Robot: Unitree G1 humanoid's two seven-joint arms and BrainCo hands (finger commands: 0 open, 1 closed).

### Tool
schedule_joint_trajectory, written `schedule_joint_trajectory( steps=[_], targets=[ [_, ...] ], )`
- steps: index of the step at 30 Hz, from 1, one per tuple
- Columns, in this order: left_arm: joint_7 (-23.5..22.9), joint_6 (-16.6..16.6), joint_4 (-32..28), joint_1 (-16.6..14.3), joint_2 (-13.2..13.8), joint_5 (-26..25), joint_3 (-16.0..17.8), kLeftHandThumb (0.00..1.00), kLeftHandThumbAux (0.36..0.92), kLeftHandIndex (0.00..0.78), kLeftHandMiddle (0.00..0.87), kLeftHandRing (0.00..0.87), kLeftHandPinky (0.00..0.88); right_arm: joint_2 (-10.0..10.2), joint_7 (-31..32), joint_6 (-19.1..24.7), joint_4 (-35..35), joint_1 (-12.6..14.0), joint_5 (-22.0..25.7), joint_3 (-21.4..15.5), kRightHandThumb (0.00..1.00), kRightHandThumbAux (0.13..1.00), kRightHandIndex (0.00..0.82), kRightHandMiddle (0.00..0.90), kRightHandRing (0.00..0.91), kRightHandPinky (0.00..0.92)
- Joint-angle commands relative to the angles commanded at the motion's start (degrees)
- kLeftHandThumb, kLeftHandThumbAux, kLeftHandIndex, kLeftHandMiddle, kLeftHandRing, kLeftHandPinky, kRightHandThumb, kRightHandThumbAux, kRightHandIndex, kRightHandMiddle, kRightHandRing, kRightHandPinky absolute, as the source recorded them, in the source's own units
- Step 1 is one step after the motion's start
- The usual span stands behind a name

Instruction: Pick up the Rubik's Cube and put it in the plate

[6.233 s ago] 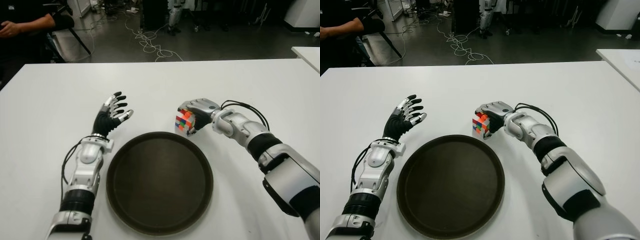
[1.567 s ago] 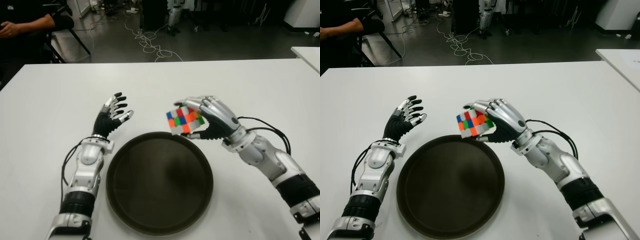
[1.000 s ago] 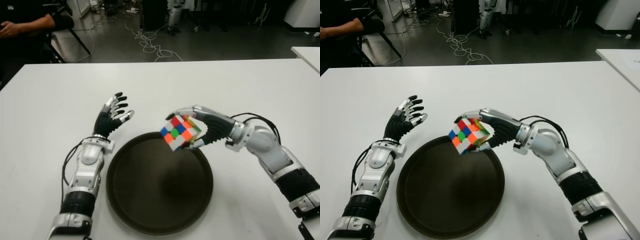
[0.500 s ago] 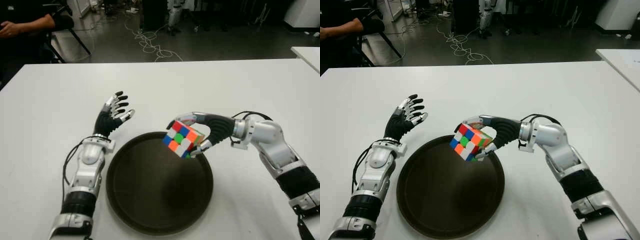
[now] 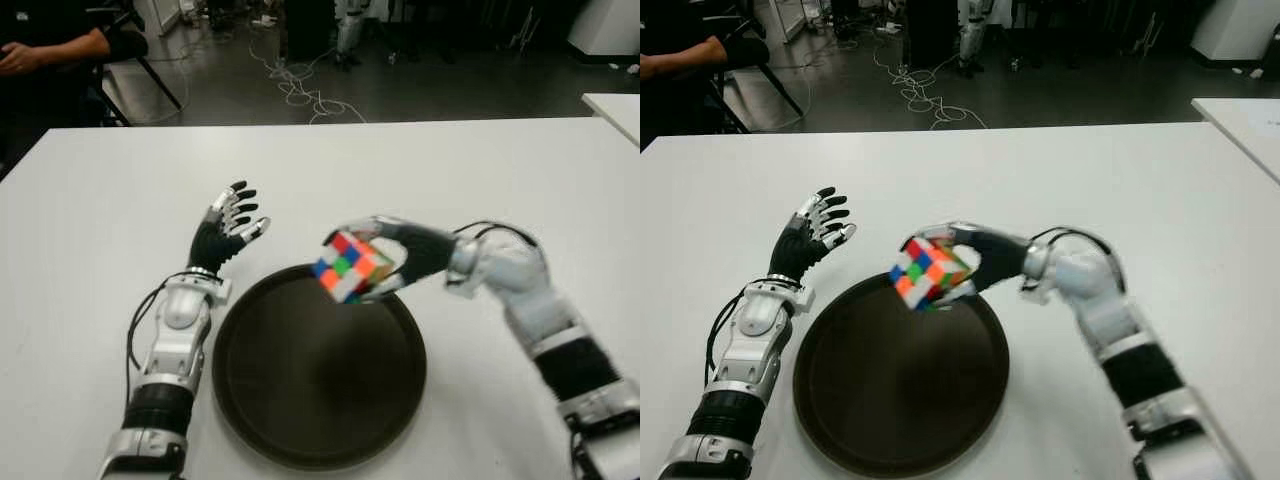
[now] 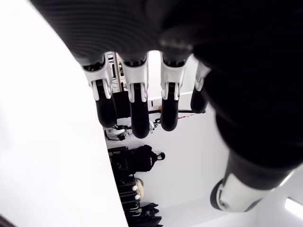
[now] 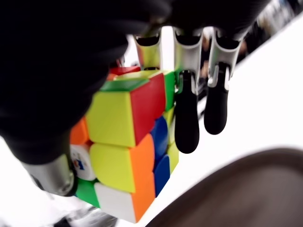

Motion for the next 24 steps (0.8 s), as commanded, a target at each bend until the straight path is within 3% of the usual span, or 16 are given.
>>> schedule_joint_trajectory(
  steps=[3, 10, 20, 24],
  targets=[
    [0.2, 0.4, -0.8, 0.3, 0.0, 0.3, -0.2, 0.126, 0.739, 0.111, 0.185, 0.177, 0.179, 1.9, -7.5, -3.3, 3.9, 0.3, -6.3, 0.3, 0.840, 0.681, 0.420, 0.568, 0.707, 0.702],
    [0.8, 0.6, -1.4, 0.4, 0.0, 0.9, -0.5, 0.111, 0.729, 0.113, 0.187, 0.182, 0.178, 2.6, -16.8, -8.7, 7.3, 0.0, -12.7, -0.2, 0.829, 0.692, 0.388, 0.537, 0.638, 0.643],
    [0.8, 1.1, -1.8, 0.5, -0.2, 0.6, -0.5, 0.112, 0.731, 0.109, 0.196, 0.195, 0.198, 2.6, -21.5, -9.5, 8.8, -0.4, -16.3, 0.7, 0.824, 0.697, 0.378, 0.511, 0.588, 0.598],
    [1.0, 1.3, -2.1, 0.6, -0.3, 0.7, -0.5, 0.104, 0.727, 0.105, 0.188, 0.190, 0.188, 3.0, -22.2, -9.5, 9.1, -0.2, -16.5, 0.8, 0.825, 0.697, 0.383, 0.494, 0.539, 0.538]
  ],
)
